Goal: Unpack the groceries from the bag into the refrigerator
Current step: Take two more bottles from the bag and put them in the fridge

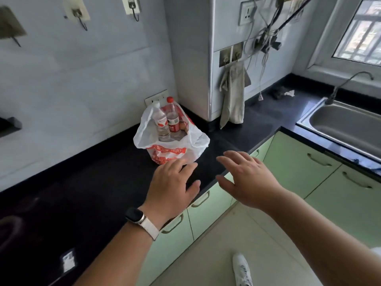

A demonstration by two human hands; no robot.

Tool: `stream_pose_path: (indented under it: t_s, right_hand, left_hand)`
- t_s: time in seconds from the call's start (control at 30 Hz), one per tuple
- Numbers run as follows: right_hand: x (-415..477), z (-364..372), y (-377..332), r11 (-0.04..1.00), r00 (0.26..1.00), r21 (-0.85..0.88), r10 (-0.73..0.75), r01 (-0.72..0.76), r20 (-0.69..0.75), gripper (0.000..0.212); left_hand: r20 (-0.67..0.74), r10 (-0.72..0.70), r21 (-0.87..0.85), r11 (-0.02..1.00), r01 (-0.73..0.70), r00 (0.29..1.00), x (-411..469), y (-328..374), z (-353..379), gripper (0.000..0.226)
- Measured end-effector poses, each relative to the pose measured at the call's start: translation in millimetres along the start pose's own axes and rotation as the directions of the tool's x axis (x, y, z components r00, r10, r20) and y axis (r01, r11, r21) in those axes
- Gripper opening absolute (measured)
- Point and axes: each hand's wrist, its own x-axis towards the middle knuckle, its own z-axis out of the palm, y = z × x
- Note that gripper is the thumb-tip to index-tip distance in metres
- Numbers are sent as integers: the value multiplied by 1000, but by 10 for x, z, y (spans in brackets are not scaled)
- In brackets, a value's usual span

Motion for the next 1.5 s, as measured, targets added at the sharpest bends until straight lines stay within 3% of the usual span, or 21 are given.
stream_pose_path:
  t_s: [0.4,0.83,1.0,1.17,1.33,1.5]
  right_hand:
    - [1124,-85,1213,976,977,39,-214,214,-4,57]
    - [2079,147,997,925,925,41,-379,378,13,55]
    - [2455,219,786,921,921,14,-389,389,11,55]
    - [2811,287,570,922,922,-8,-387,387,-27,52]
    - [3050,422,453,934,932,17,-356,356,71,58]
    - [3477,711,349,959,961,216,-219,181,168,52]
  left_hand:
    - [-14,-159,114,981,159,987,1411,363,174,50]
    - [-104,-278,149,945,291,955,1591,-287,262,42]
    - [-109,-310,104,941,321,944,1664,-722,371,46]
    - [-19,-321,96,942,321,947,1773,-1167,488,57]
    - [44,-346,89,936,342,937,1850,-1470,650,64]
    - [149,-407,-4,911,412,901,2068,-1775,892,48]
